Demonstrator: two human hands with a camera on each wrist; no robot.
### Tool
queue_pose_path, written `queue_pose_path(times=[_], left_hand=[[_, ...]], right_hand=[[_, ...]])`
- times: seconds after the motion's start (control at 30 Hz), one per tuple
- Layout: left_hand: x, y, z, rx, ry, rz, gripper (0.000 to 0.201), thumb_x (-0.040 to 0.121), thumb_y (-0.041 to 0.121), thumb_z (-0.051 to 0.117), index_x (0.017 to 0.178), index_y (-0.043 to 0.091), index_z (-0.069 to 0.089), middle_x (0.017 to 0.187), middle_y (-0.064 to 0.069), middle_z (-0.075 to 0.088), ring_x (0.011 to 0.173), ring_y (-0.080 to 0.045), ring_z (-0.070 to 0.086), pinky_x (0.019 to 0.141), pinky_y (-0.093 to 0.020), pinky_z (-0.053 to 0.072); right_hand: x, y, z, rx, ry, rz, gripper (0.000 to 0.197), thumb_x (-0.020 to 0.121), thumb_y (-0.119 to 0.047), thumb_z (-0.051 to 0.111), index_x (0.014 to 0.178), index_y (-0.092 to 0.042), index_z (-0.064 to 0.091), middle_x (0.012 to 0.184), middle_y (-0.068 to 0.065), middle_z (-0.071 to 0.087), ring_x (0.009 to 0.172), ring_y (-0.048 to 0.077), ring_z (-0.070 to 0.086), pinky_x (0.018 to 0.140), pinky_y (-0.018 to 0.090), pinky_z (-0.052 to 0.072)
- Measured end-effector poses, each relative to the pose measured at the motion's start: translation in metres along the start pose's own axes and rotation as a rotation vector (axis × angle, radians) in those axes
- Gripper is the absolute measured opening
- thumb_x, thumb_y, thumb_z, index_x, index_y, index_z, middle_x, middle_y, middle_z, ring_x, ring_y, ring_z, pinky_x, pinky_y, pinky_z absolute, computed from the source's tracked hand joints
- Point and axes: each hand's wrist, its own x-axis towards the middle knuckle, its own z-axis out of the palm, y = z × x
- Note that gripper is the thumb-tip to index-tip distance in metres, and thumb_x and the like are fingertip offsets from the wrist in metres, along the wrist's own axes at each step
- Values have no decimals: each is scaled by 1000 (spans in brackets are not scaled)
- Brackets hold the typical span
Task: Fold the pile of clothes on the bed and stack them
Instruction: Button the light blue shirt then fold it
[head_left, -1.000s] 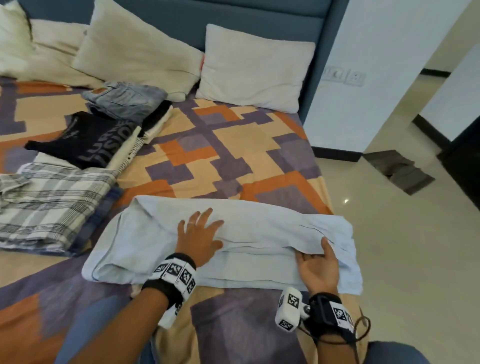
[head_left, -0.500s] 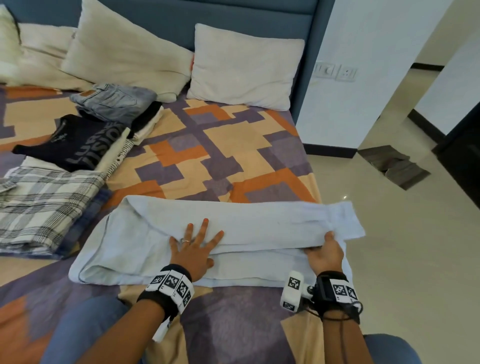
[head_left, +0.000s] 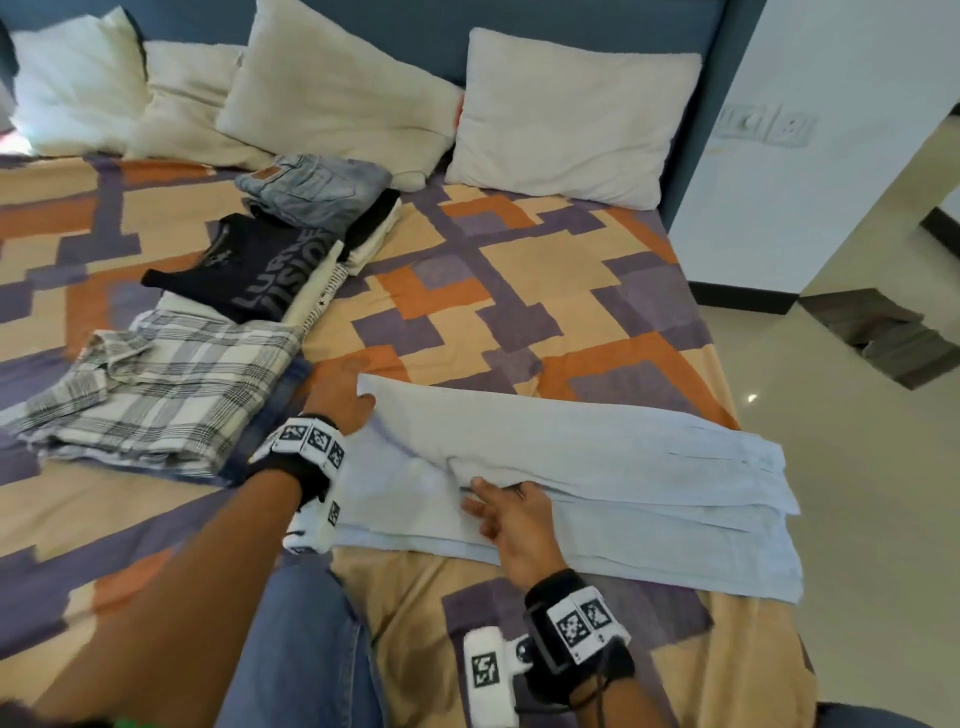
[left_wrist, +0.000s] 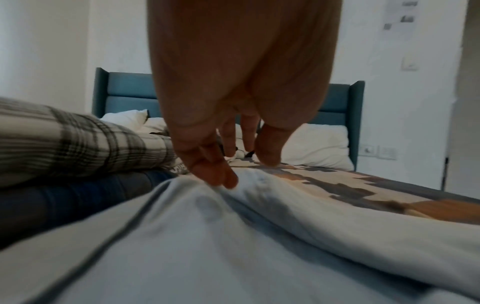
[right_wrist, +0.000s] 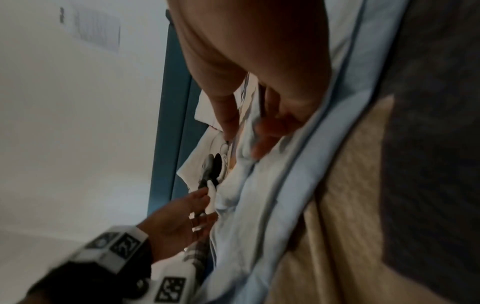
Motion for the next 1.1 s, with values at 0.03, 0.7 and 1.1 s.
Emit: queue_pose_path(times=[0.03,0.7,1.1], left_hand=[[7,-5,-5,-1,-35,1,65,89,12,63,148,12,36,149,-19,40,132,-37,42,107,-44,39],[-13,13,-3,195,172,-51,46,80,-2,57,124,9,58,140,-24,38,134,-42,32,117,-53,7],[-98,83,126,300,-396,55,110,73,84,46,146,44,-25,155,7,-35,145,-28,-26,110,-69,-6]], right_hand=[[2,5,6,-23,7,-22,38,84,-5,75,117,3,58,94,10,72,66,19,67,42,22,37],[-58,29,-16,-14,278,-54,12,92,1,62,103,-3,58,83,16,62,51,18,57,35,22,33],[40,-53,-64,-1804,-135,-316,74,97,-62,36,157,-33,4,165,5,-10,151,30,-4,118,53,8]])
